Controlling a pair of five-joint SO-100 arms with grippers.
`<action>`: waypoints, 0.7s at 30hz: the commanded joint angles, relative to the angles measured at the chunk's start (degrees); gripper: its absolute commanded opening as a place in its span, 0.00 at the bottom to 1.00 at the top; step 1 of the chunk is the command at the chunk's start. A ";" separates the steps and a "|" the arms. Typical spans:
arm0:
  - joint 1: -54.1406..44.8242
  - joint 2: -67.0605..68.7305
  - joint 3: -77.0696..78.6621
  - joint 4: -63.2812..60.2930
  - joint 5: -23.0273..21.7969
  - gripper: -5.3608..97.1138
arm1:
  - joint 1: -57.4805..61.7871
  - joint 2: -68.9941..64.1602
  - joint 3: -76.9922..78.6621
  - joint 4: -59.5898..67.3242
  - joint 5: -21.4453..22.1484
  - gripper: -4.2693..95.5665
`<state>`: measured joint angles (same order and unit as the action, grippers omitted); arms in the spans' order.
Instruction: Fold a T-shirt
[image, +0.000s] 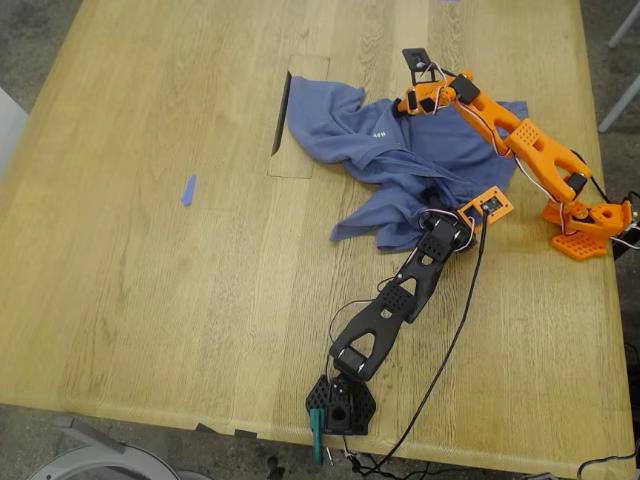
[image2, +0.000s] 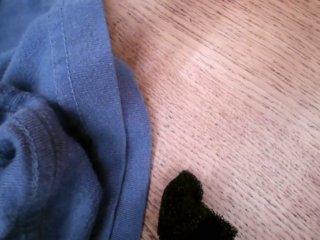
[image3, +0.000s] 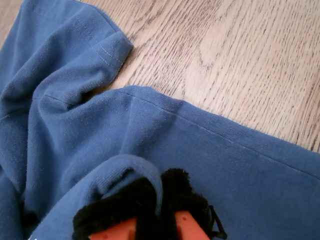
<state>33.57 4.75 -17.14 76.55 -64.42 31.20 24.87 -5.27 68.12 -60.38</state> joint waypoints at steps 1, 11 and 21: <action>-2.90 -1.49 -2.29 0.44 2.37 0.59 | -0.26 6.77 -2.81 0.18 0.00 0.04; -6.94 -2.64 -2.20 1.85 2.72 0.49 | -0.79 7.29 -2.81 0.09 0.09 0.04; -9.14 -4.75 -2.20 1.85 2.29 0.37 | -1.41 8.00 -2.81 0.18 0.18 0.04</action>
<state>30.41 1.23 -17.31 77.26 -62.31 30.41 26.89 -5.27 68.29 -60.38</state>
